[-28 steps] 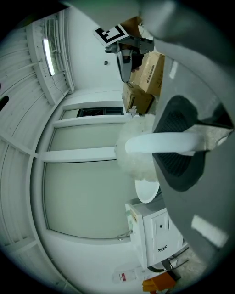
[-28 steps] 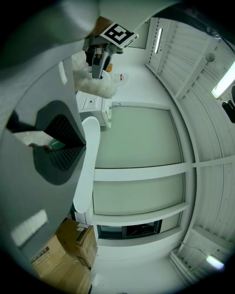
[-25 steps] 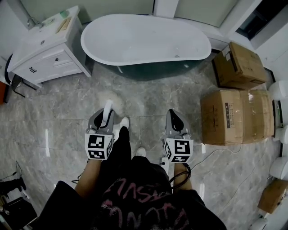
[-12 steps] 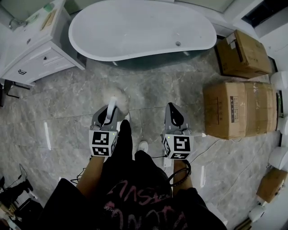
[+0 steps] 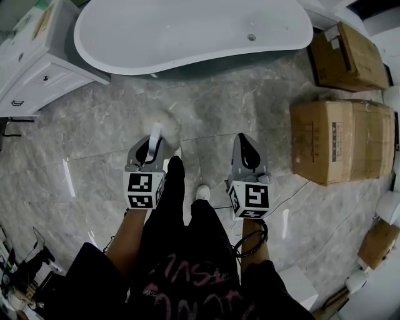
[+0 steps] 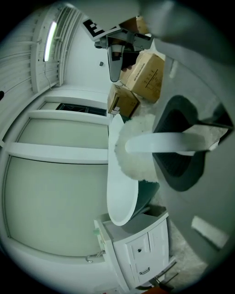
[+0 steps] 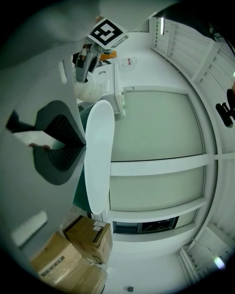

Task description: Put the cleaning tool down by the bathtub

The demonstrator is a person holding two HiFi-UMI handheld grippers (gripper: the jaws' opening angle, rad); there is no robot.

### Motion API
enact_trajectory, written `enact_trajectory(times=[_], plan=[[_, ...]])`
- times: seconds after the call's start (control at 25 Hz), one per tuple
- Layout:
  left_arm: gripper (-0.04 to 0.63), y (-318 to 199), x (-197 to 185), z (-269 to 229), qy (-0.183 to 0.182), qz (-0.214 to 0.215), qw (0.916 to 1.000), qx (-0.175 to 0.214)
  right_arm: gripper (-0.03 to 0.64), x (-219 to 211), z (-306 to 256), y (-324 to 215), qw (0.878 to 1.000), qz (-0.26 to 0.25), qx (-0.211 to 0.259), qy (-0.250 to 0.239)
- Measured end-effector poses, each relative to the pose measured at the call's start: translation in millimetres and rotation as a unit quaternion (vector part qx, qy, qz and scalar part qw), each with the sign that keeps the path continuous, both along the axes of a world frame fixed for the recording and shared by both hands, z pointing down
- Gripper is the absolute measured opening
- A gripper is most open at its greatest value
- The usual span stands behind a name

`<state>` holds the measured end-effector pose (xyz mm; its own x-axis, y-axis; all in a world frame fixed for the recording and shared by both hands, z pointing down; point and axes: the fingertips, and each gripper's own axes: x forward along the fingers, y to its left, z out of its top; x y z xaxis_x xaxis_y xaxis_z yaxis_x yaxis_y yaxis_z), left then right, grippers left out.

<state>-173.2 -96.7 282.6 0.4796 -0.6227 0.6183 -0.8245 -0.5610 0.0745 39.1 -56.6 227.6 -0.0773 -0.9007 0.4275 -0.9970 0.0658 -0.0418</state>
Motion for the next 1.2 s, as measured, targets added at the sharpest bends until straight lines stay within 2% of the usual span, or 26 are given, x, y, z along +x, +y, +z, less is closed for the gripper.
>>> enact_trajectory(times=[0.4, 0.8, 1.2], plan=[[0.087, -25.3, 11.6, 74.2, -0.005, -0.007, 0.9992, -0.04, 0.017, 14.5, 67.7, -18.3, 0.999, 0.024, -0.032, -0.014], [0.087, -61.5, 16.2, 144.5, -0.016, 0.022, 0.9966, -0.078, 0.017, 14.0, 126.6, -51.2, 0.997, 0.048, -0.064, -0.016], [0.087, -78.7, 14.3, 198.1, -0.021, 0.031, 0.9932, -0.11, 0.017, 6.1, 177.2, -69.0, 0.993, 0.075, -0.082, -0.027]])
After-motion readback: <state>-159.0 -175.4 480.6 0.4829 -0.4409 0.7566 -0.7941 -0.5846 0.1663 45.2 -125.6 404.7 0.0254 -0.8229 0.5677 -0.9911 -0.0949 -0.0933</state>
